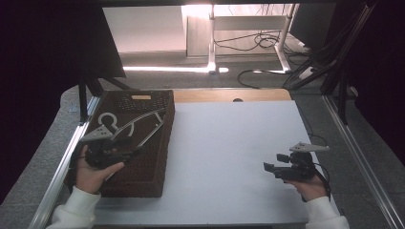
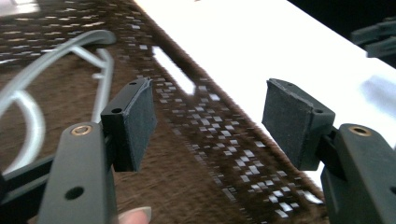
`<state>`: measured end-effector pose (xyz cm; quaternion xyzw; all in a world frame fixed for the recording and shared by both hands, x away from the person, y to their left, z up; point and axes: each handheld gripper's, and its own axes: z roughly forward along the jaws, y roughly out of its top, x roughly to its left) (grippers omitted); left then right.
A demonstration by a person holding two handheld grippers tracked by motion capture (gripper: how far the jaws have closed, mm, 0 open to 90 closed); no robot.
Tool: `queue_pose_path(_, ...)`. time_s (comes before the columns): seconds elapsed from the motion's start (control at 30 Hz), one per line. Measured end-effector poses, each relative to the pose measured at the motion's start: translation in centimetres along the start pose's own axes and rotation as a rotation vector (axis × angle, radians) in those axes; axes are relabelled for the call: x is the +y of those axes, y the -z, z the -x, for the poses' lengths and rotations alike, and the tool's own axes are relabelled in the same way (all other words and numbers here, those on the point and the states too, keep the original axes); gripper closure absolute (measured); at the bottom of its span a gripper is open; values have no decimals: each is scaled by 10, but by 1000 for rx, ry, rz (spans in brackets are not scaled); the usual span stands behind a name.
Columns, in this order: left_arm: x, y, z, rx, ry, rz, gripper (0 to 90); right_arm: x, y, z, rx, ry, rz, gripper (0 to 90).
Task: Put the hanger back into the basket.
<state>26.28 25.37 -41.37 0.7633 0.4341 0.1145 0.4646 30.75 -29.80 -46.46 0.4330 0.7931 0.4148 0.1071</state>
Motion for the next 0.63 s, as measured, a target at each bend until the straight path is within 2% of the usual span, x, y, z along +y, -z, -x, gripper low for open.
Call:
queue_pose_path(0.13,-3,-15,15,-40,-6,-6,341,0,-2,-1,7,20,-5,267)
queue_pose_path(0.23,-4,-22,20,-45,-10,-19,339,0,-3,-2,10,28,-11,262)
queue_pose_path(0.47,-7,-23,24,-27,-16,-11,342,-1,-4,-3,9,41,-21,254)
queue_pose_path(0.63,-8,-20,25,-15,-19,13,341,-1,-5,-5,8,60,-22,235)
